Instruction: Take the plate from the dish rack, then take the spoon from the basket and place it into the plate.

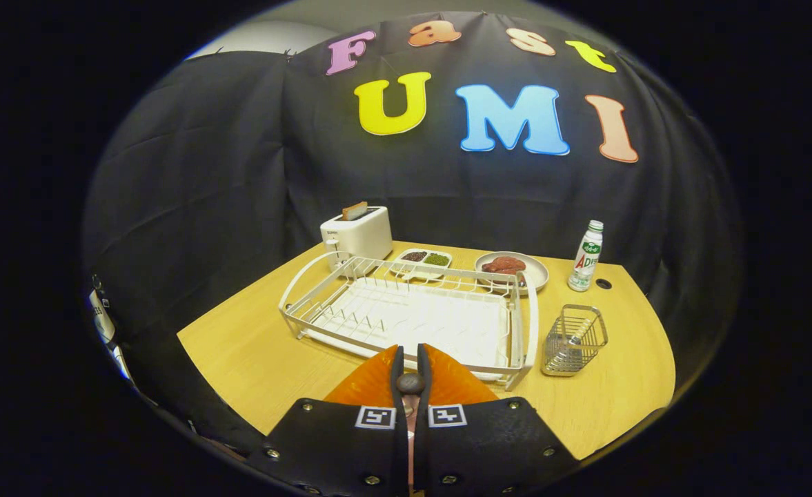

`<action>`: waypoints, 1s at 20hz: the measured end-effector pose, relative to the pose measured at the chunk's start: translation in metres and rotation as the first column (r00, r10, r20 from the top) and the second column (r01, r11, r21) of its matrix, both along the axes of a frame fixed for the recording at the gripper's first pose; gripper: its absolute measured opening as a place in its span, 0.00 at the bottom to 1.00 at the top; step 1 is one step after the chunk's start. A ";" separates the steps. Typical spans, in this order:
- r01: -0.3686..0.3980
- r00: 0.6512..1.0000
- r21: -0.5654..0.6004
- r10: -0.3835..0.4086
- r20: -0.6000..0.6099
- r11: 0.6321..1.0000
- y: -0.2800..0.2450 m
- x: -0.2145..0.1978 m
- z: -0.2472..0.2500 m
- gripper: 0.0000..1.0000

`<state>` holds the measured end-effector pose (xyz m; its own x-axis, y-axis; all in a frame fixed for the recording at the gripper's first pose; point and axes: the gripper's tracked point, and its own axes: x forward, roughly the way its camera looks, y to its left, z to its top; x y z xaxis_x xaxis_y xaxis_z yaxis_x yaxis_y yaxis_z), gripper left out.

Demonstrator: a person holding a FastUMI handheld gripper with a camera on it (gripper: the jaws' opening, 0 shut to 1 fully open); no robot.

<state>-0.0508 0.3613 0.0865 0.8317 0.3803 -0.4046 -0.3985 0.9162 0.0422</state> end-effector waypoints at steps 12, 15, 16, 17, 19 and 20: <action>-0.065 0.996 -0.018 0.064 -0.055 0.998 0.023 0.000 -0.031 0.03; -0.057 0.997 -0.033 0.055 -0.060 0.998 0.015 0.000 -0.032 0.12; -0.052 0.997 -0.034 0.050 -0.056 0.998 0.012 0.000 -0.030 0.13; -0.043 0.998 -0.044 0.041 -0.055 0.998 0.007 0.001 -0.028 0.16; -0.033 0.999 -0.049 0.032 -0.030 0.998 0.000 0.003 -0.019 0.20; -0.027 1.000 -0.043 0.026 -0.017 0.999 -0.005 0.004 -0.014 0.20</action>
